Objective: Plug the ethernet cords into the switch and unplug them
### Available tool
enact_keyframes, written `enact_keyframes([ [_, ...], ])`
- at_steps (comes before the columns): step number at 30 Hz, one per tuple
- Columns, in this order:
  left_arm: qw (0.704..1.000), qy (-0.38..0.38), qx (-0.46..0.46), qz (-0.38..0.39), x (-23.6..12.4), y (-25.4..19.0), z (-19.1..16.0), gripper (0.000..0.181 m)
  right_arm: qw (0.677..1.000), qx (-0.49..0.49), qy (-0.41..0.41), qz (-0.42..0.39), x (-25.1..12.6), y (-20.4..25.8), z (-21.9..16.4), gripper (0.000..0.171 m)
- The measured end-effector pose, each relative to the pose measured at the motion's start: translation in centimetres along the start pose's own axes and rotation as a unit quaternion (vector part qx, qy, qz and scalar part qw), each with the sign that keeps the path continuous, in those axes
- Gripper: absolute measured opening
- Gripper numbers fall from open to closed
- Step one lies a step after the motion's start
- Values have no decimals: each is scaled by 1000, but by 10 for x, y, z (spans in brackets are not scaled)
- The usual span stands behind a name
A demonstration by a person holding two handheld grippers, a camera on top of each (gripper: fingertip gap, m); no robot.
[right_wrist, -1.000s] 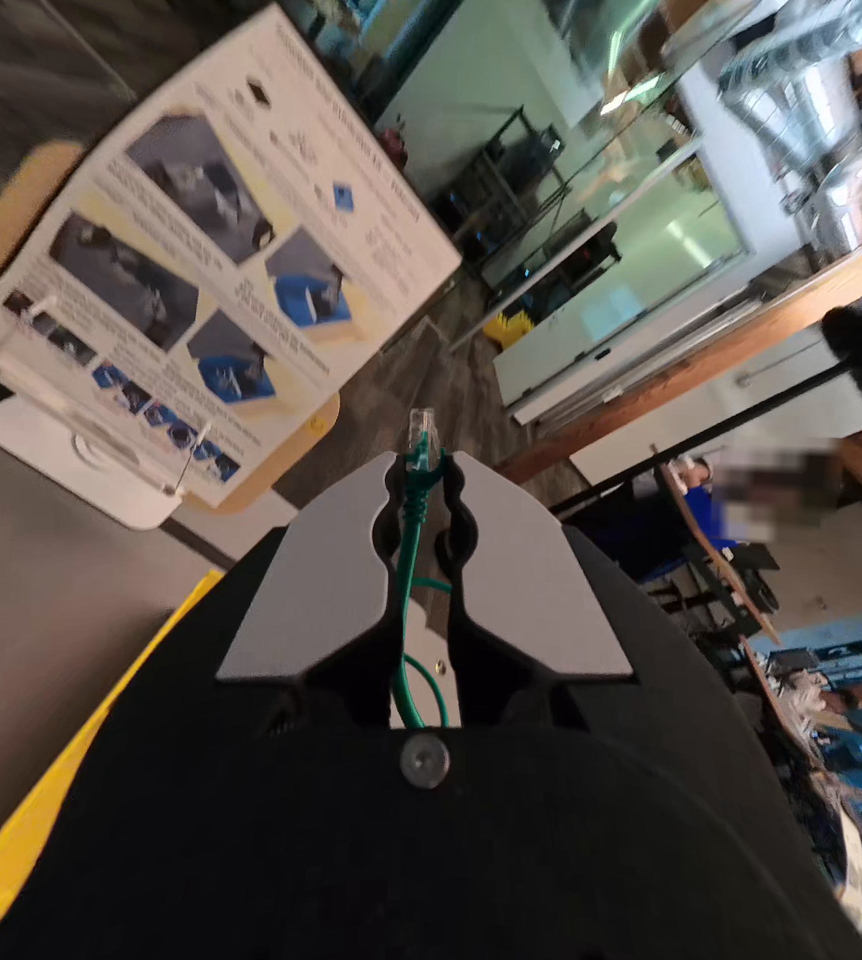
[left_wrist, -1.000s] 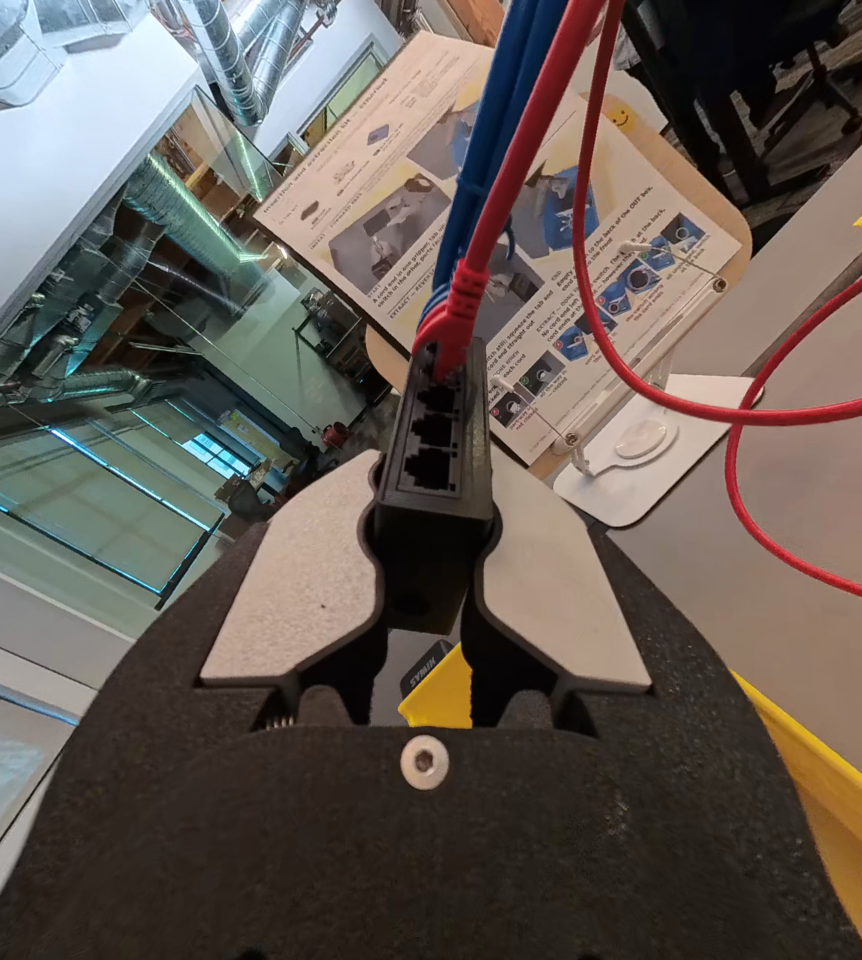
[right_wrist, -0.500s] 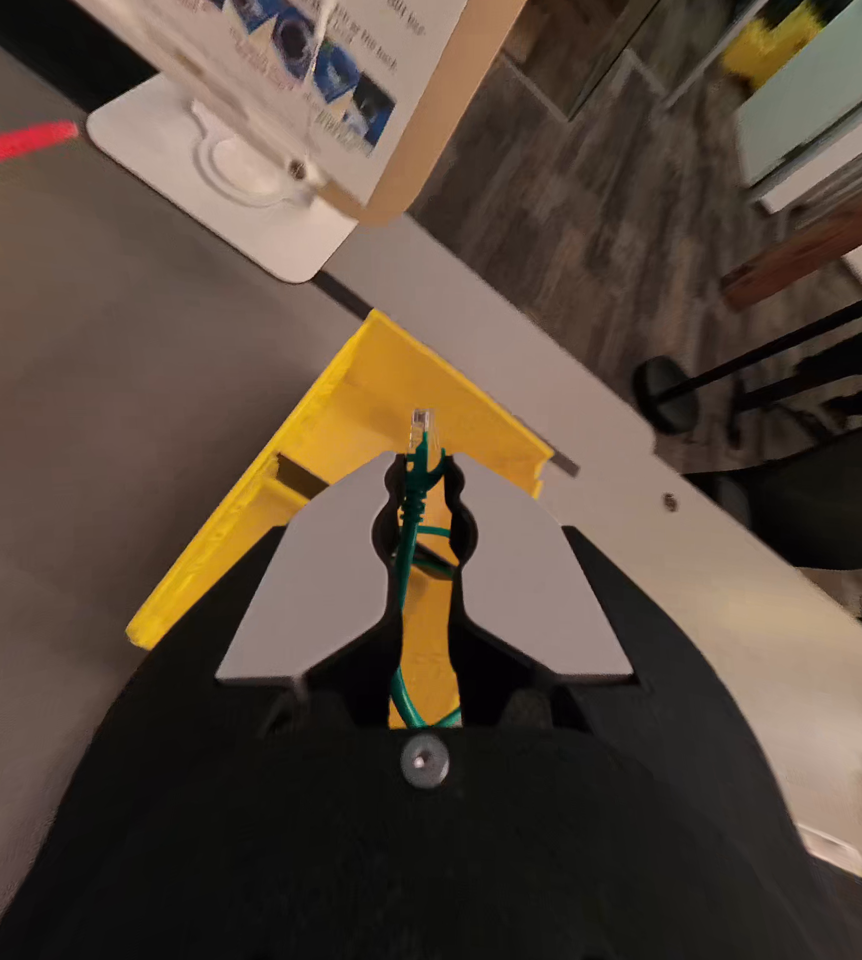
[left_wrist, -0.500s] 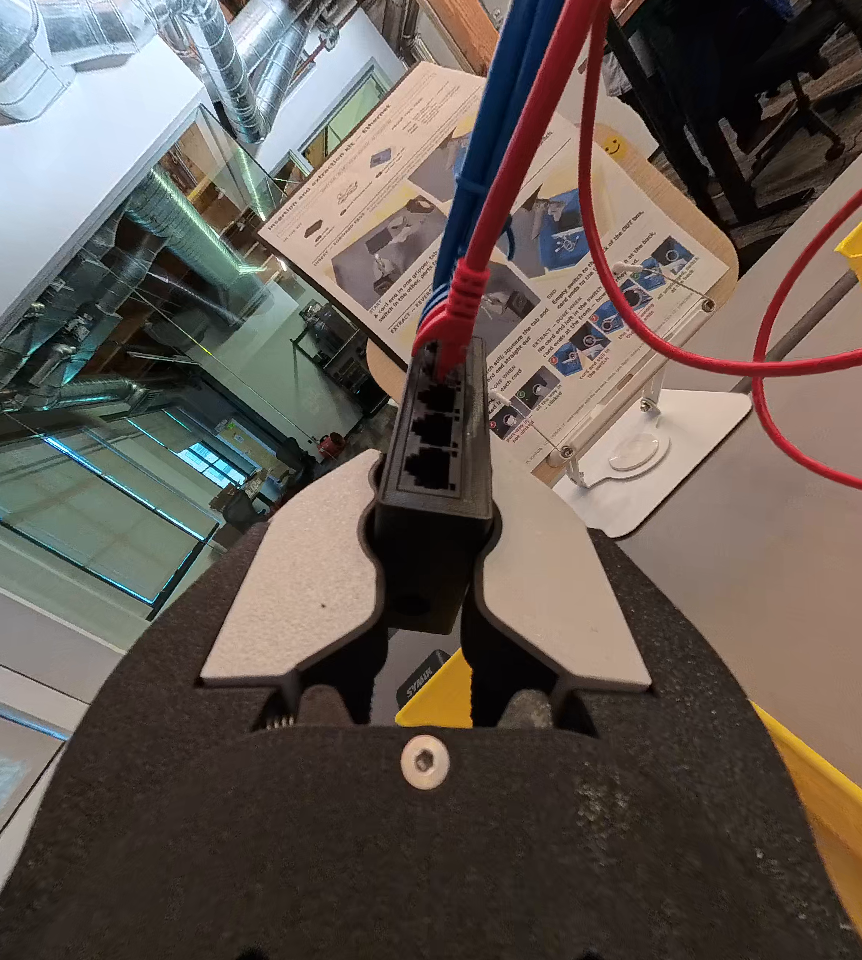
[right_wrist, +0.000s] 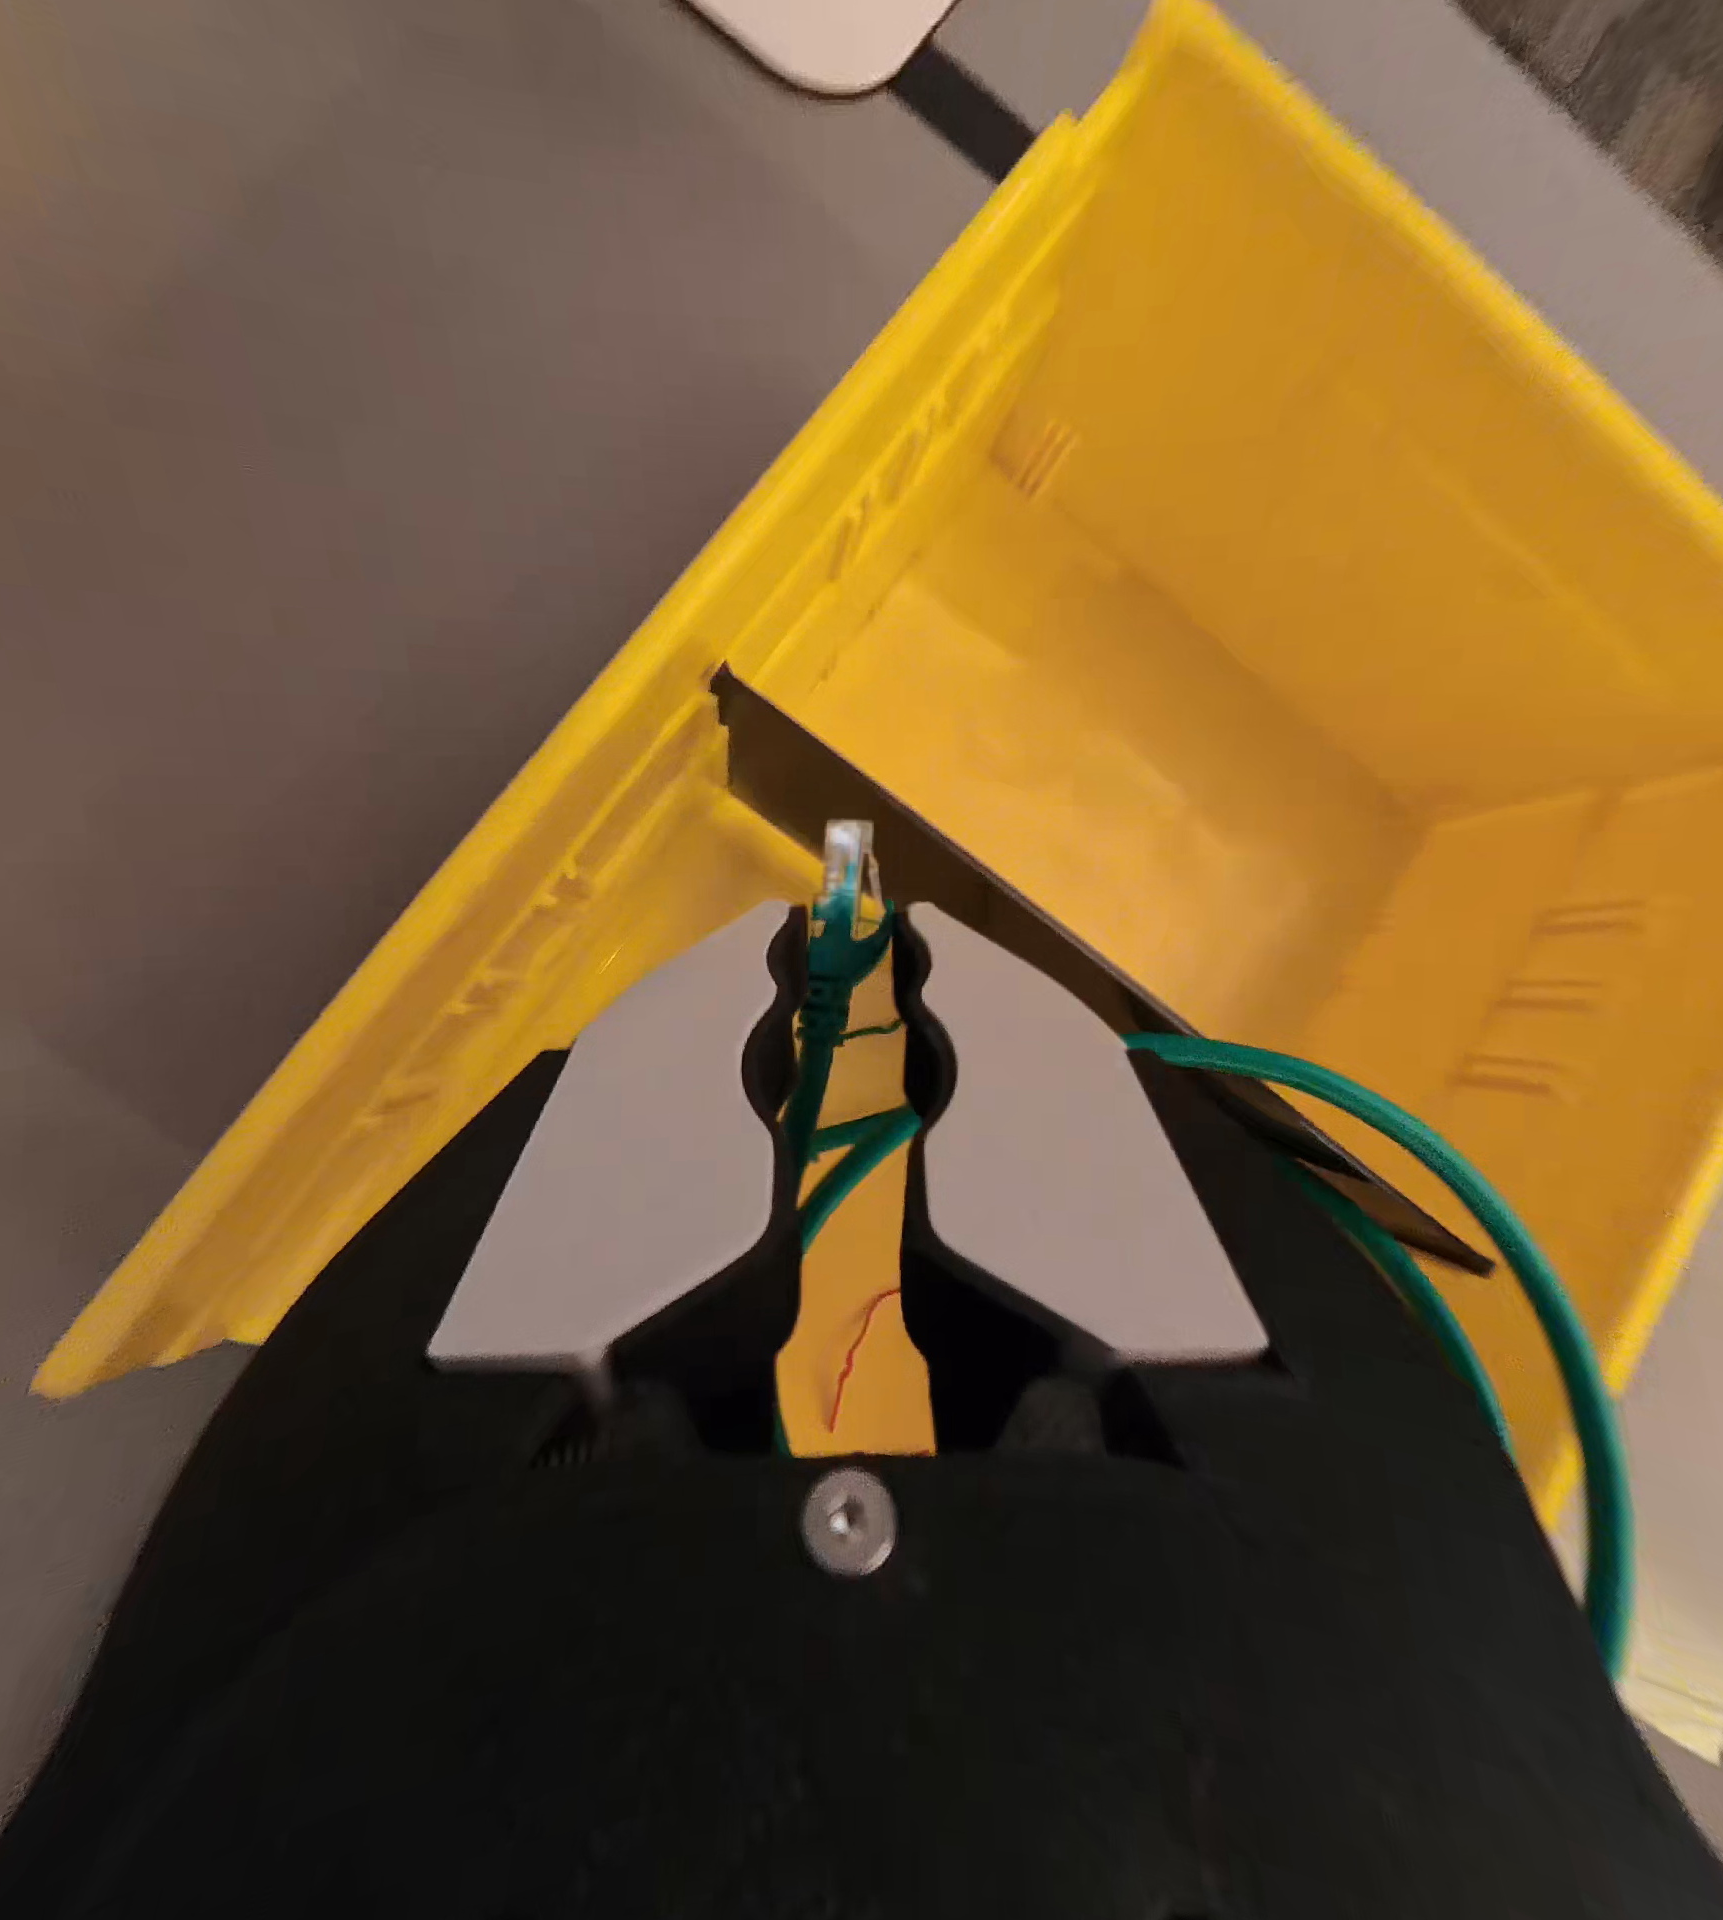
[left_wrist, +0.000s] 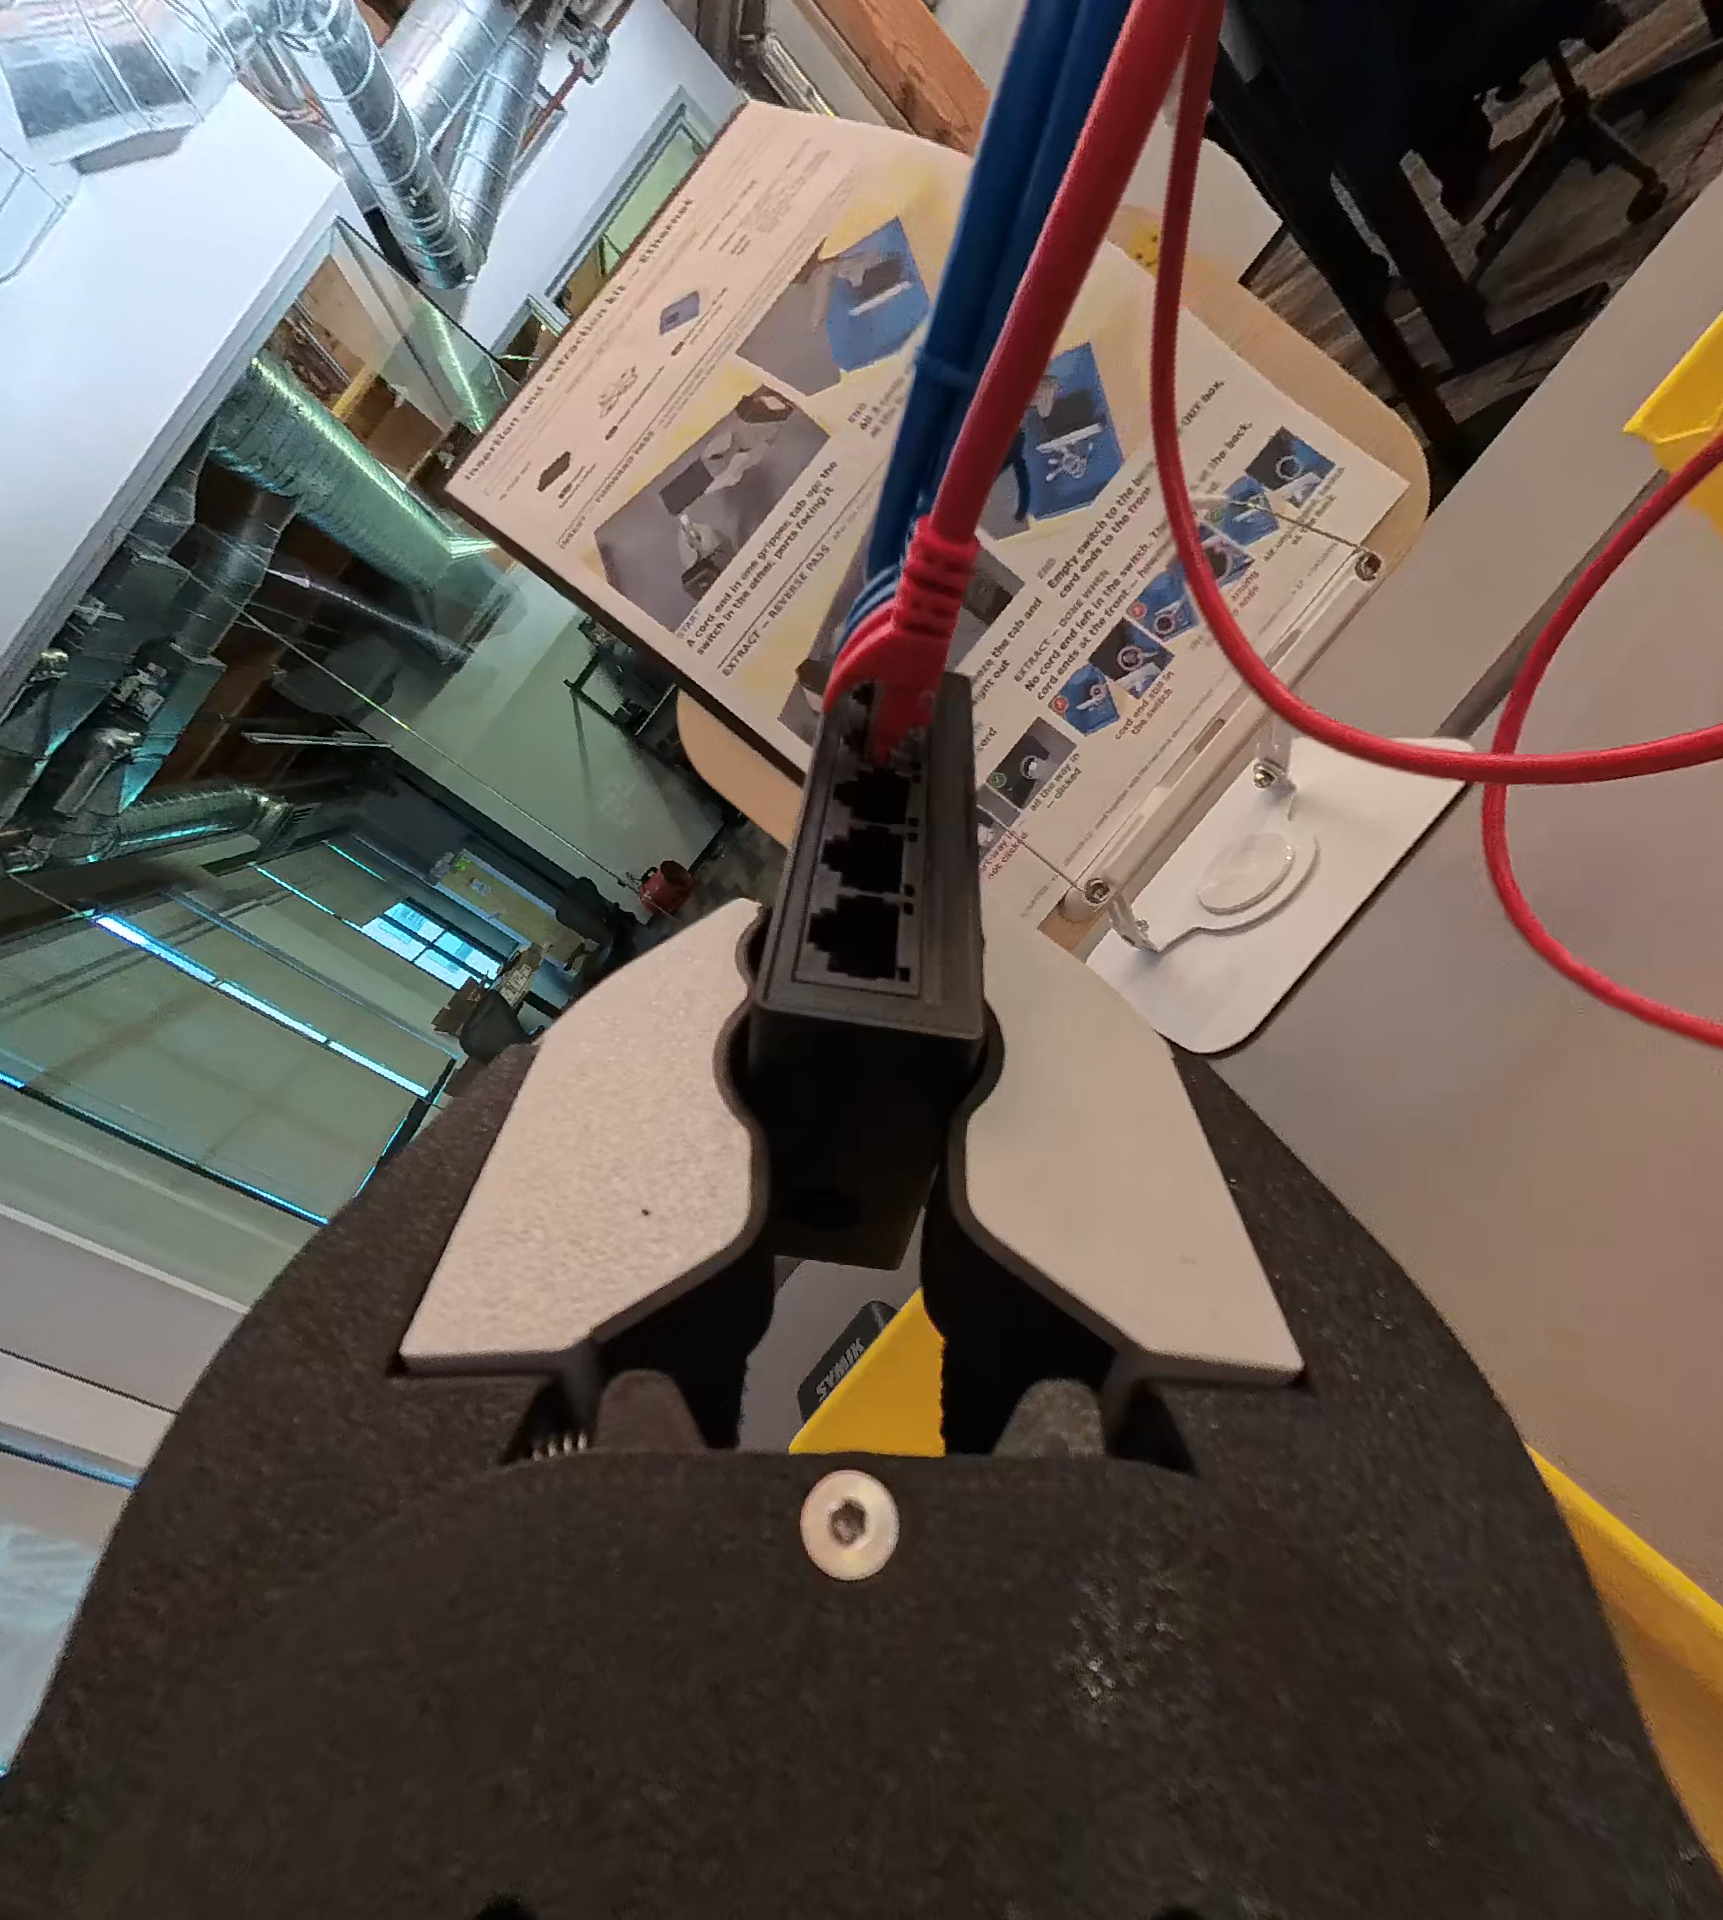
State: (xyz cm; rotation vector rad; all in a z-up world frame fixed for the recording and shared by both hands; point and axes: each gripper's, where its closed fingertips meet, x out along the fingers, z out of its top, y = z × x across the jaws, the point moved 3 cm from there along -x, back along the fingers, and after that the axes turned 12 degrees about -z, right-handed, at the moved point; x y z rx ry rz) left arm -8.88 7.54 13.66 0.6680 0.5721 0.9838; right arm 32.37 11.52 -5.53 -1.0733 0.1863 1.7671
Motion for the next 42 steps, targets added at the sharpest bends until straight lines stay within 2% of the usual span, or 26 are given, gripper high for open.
enact_keyframes([
  [3, 1000, 9, 7, -6, 5, -5, 0, 30, 1000, -1, -11, 10, 4, 5, 4, 30],
  [6, 1000, 11, 11, -9, 8, -8, 0, 30, 999, -9, -24, 30, -14, 2, 24, 49],
  [9, 1000, 0, 9, -11, 8, -9, 4, 30, 993, -57, -102, 10, -63, -5, 69, 49],
  [12, 1000, -17, 6, -20, 8, -12, 8, 30, 963, -133, -231, -44, -129, 12, 128, 49],
  [14, 999, -18, 21, -23, 10, -16, 10, 30, 913, -204, -338, -105, -173, 43, 162, 49],
  [17, 997, -10, 65, -38, 17, -29, 10, 29, 805, -305, -480, -168, -223, 113, 189, 40],
  [20, 993, 15, 109, -45, 29, -44, 7, 29, 713, -385, -556, -185, -234, 175, 189, 26],
  [22, 988, 31, 144, -45, 37, -56, 7, 29, 685, -400, -583, -174, -222, 194, 187, 22],
  [26, 977, 53, 197, -64, 54, -85, 8, 29, 701, -418, -550, -176, -168, 188, 189, 23],
  [31, 968, 77, 225, -82, 69, -111, 7, 30, 722, -448, -516, -109, -126, 183, 185, 22],
  [35, 967, 99, 221, -75, 76, -118, 4, 30, 776, -425, -460, -73, -110, 175, 186, 23],
  [42, 961, 119, 243, -63, 74, -119, 7, 30, 777, -454, -428, -87, -107, 180, 181, 23],
])
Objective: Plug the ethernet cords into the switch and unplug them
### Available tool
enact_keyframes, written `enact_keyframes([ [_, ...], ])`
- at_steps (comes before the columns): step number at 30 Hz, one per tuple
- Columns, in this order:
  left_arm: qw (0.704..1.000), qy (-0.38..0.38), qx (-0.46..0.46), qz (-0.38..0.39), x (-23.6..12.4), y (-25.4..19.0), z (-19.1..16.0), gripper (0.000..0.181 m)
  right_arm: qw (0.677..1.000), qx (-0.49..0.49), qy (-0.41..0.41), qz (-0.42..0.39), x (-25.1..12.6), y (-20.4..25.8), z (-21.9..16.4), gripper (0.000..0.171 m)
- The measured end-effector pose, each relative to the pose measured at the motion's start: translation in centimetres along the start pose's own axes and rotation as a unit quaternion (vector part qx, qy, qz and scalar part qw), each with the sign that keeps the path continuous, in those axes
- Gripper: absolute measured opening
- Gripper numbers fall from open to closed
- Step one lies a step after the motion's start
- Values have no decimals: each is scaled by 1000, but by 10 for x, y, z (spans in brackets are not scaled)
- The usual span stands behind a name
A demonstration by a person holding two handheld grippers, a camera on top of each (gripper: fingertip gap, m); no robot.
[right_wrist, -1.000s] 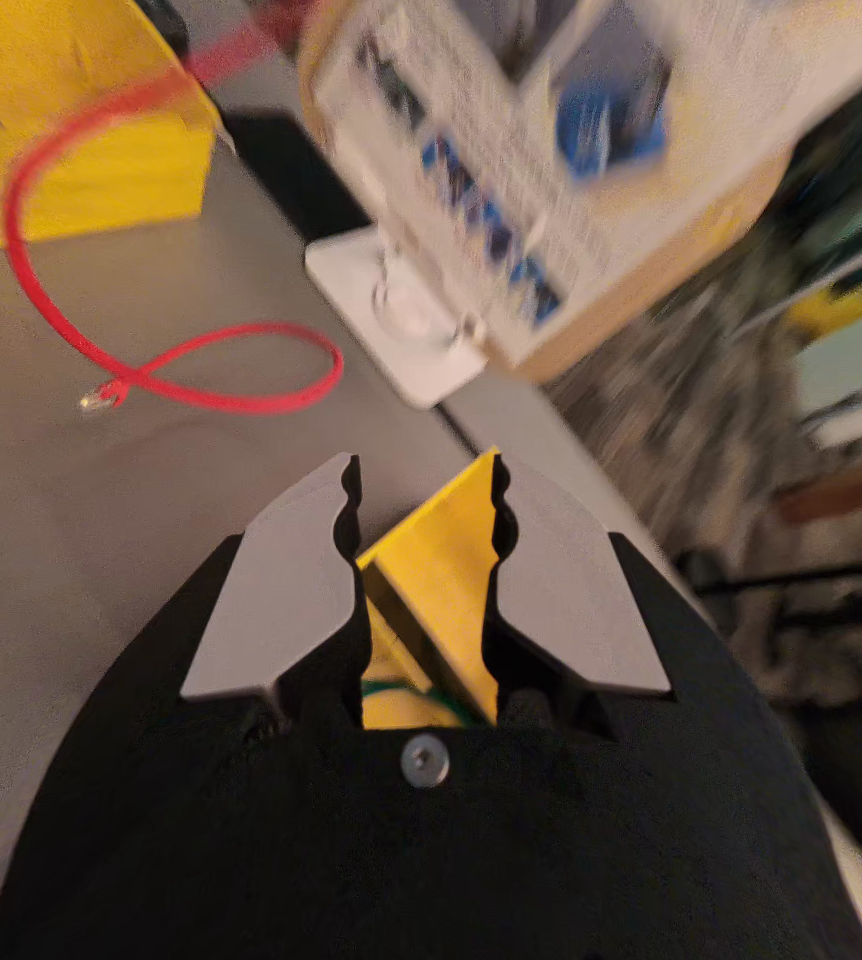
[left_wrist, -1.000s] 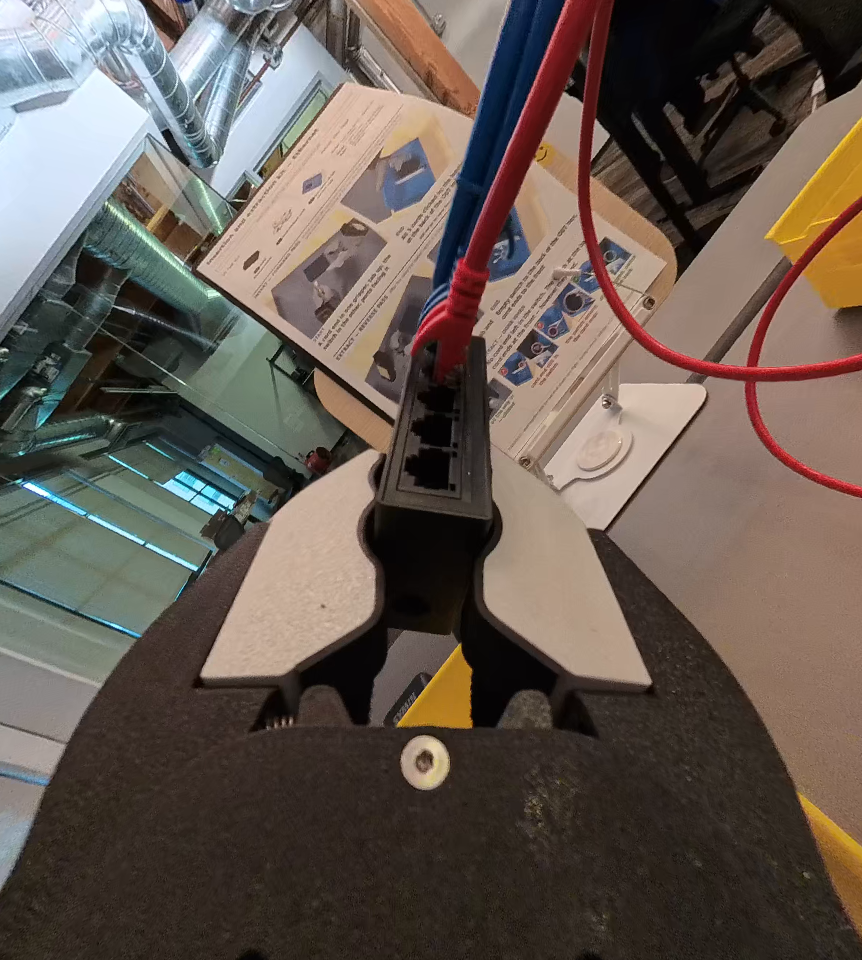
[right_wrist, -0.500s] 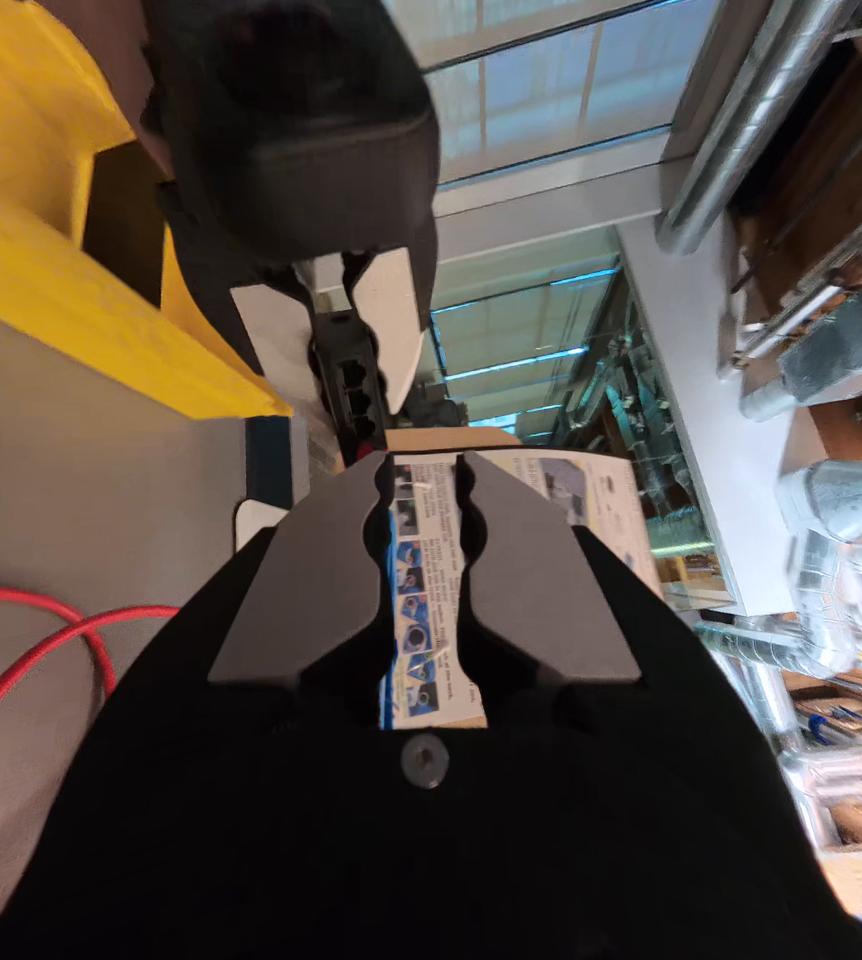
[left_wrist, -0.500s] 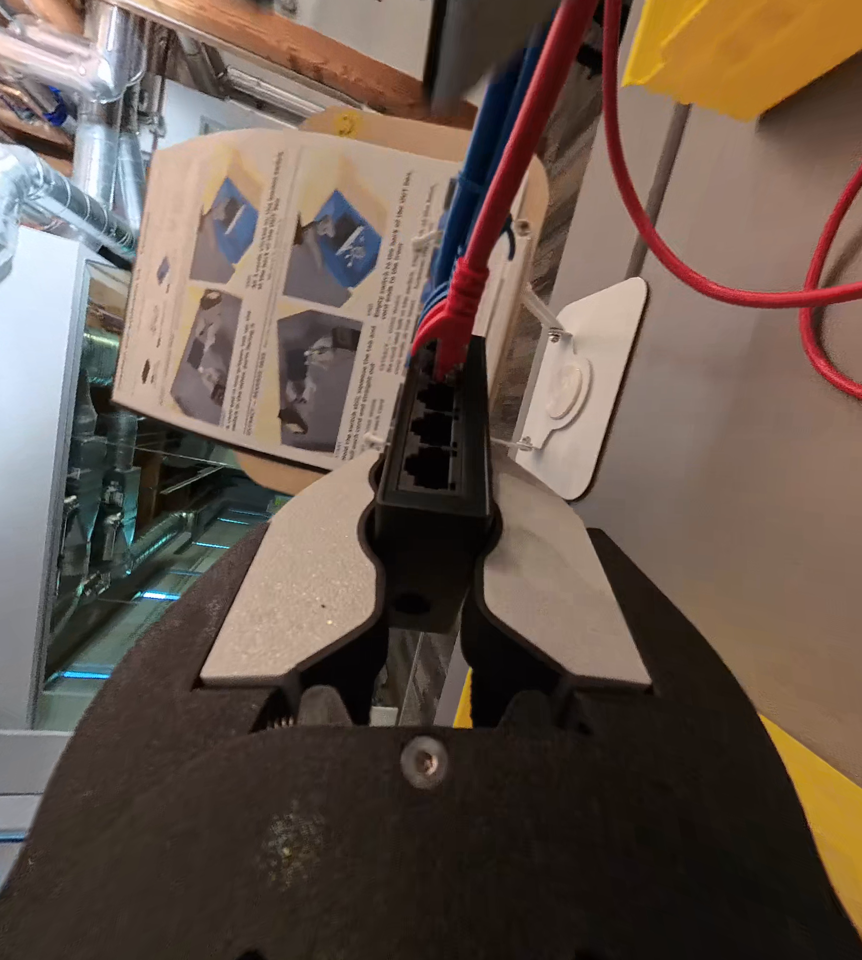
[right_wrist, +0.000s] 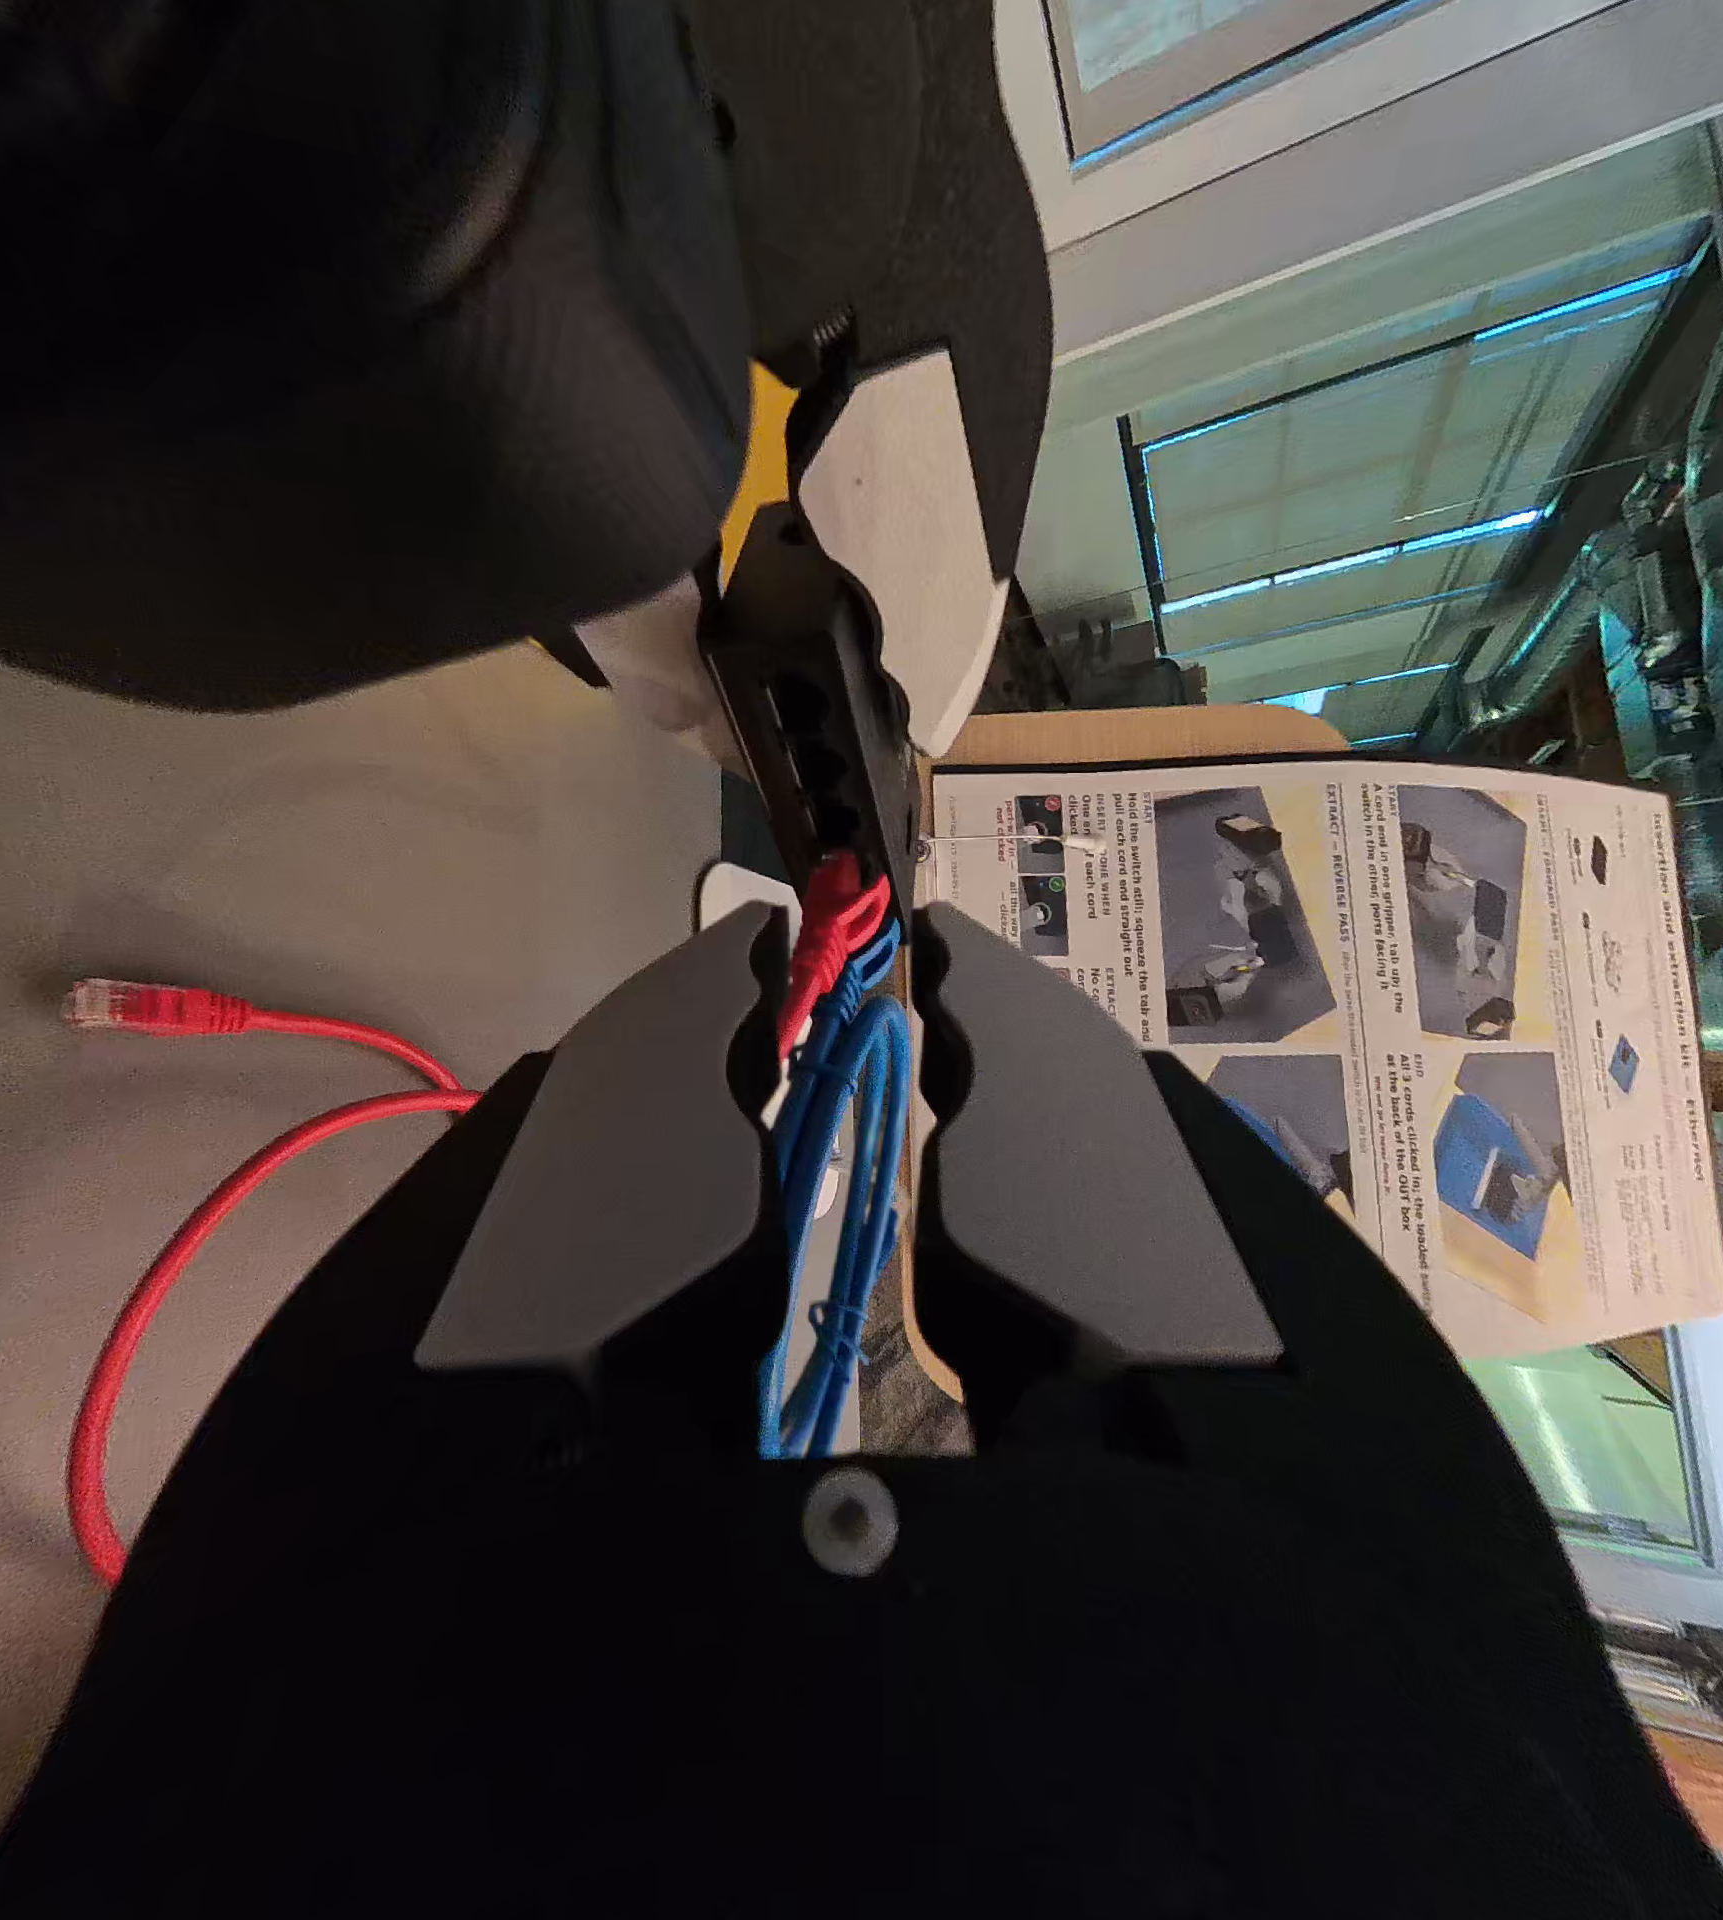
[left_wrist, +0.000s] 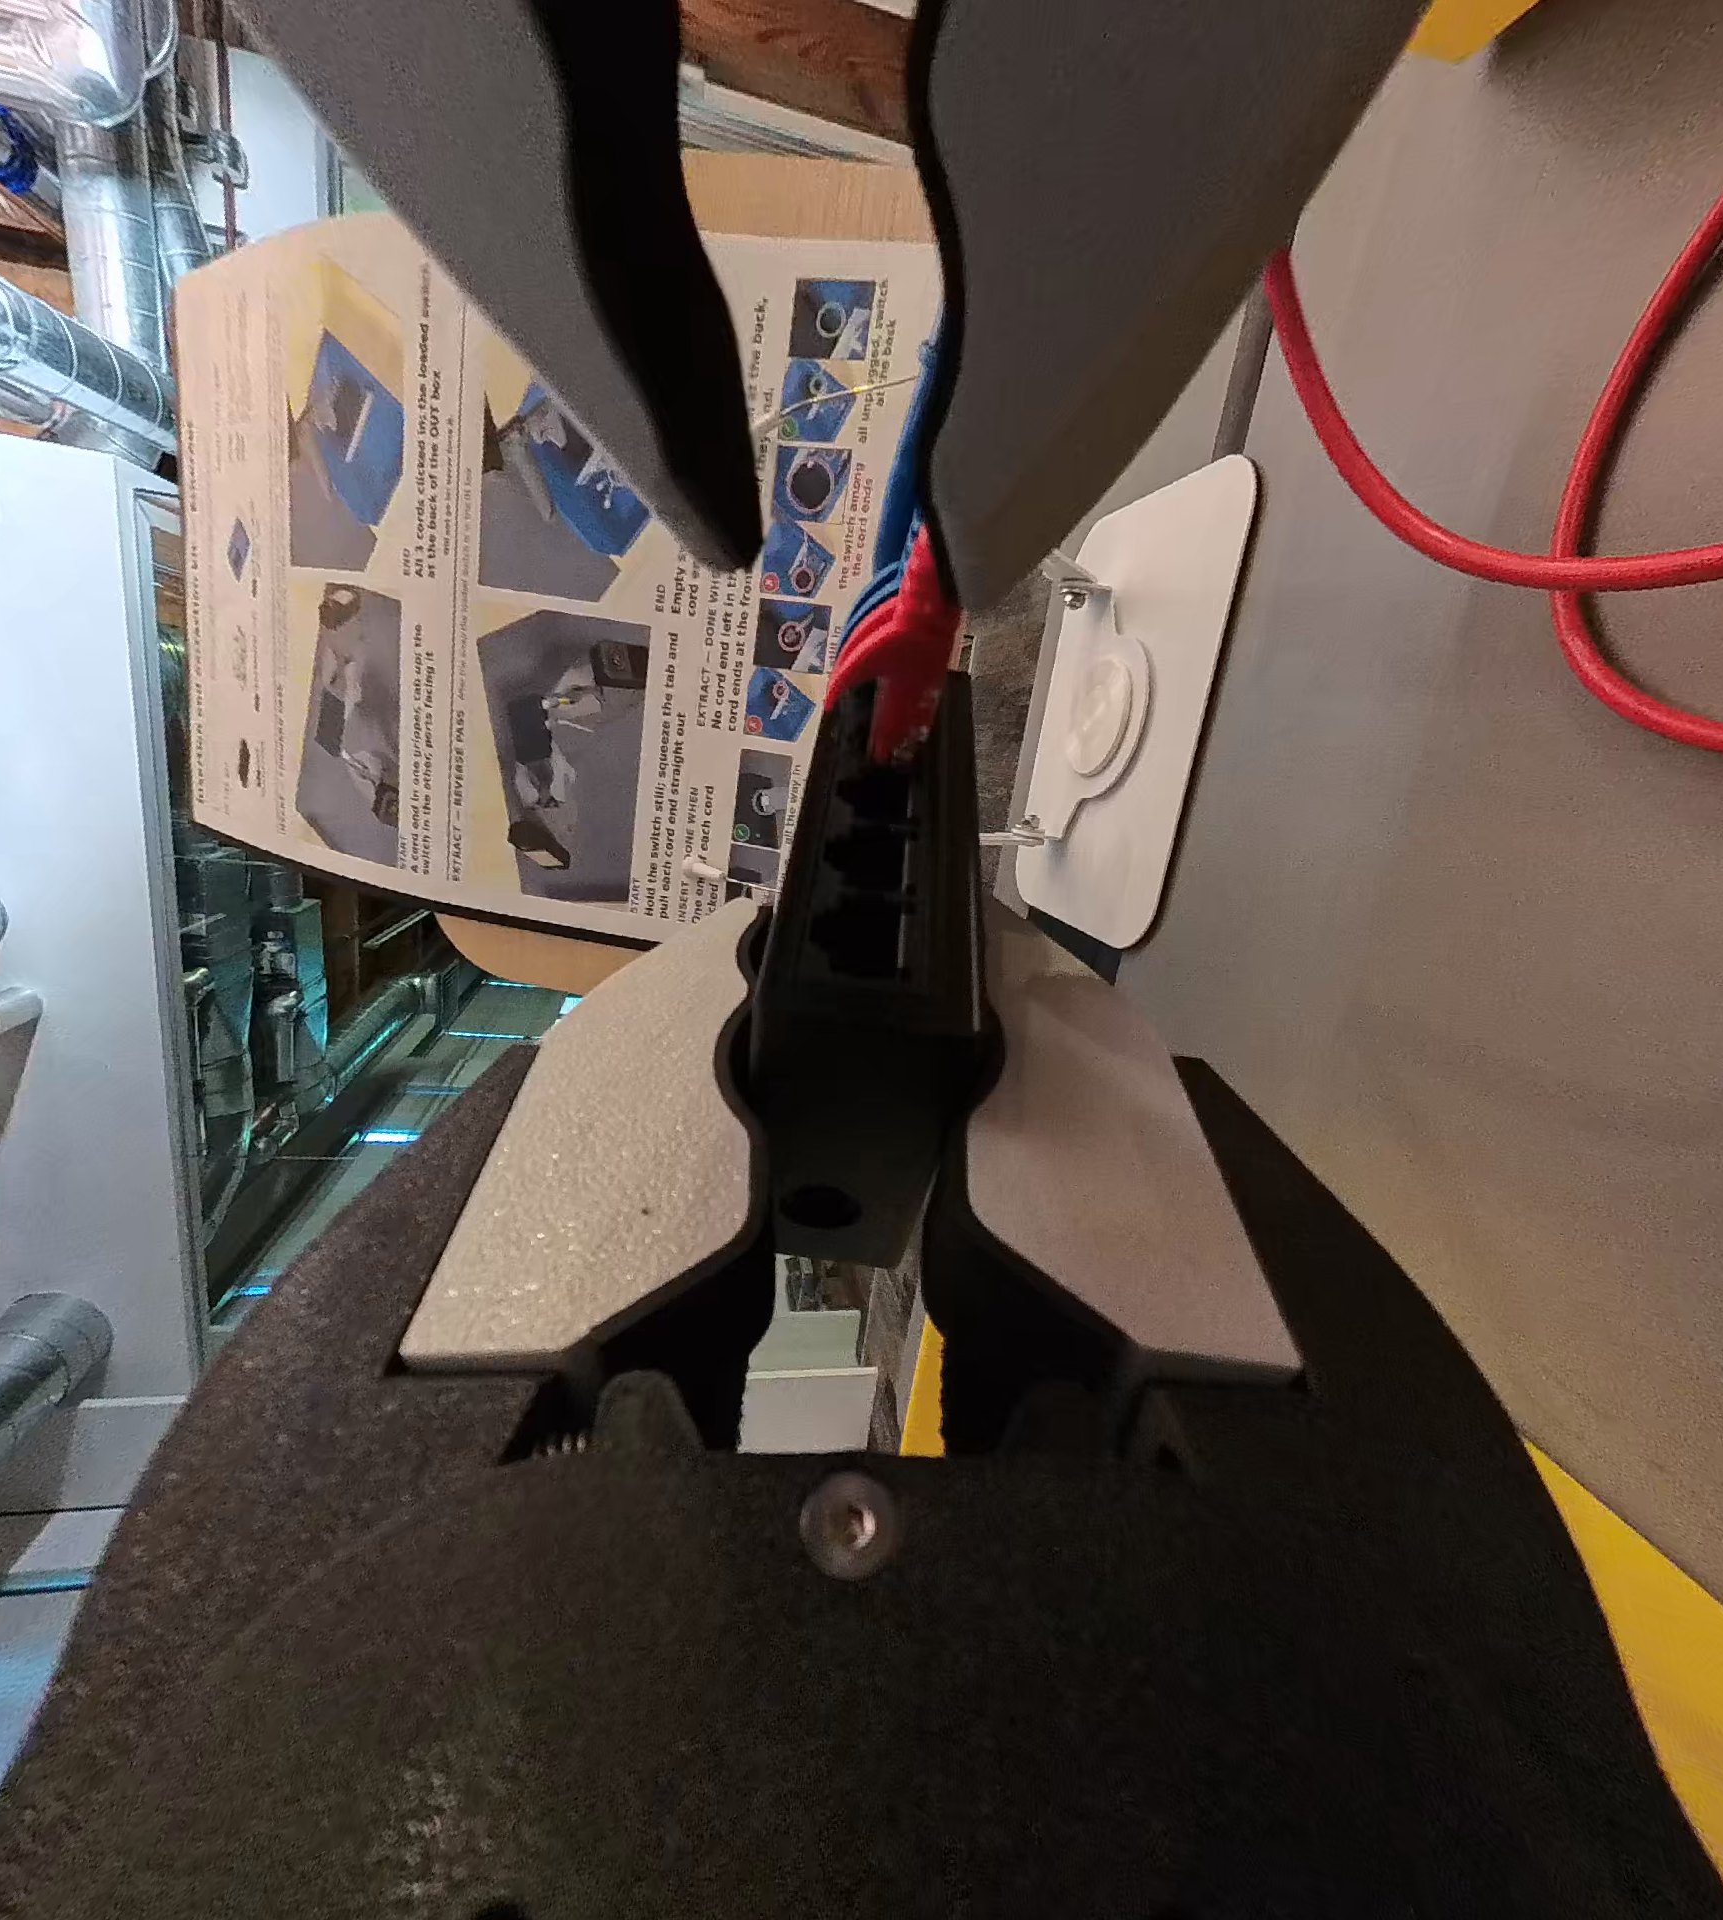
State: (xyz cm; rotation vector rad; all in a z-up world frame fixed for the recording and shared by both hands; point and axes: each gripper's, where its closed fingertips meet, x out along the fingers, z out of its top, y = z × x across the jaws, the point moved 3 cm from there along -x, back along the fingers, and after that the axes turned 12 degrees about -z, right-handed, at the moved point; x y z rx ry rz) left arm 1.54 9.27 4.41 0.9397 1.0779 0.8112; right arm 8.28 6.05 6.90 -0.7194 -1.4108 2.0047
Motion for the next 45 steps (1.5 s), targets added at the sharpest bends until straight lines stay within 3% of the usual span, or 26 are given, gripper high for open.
enact_keyframes([
  [11, 999, 29, 24, 10, -11, 2, 7, 30, 1000, -1, 11, 17, -5, 2, 4, 21],
  [16, 999, 25, 7, 20, -16, 10, 4, 30, 997, 58, -55, 20, -26, -11, 27, 26],
  [26, 1000, -7, -2, 9, -30, 9, 21, 30, 998, -56, 7, -41, -4, -5, 13, 24],
  [34, 1000, -9, -3, 22, -35, 14, 22, 30, 994, -82, -1, -77, -6, -12, 15, 18],
  [45, 998, -30, 18, 47, -30, 12, 24, 30, 994, -81, 31, -62, -8, -8, 11, 15],
])
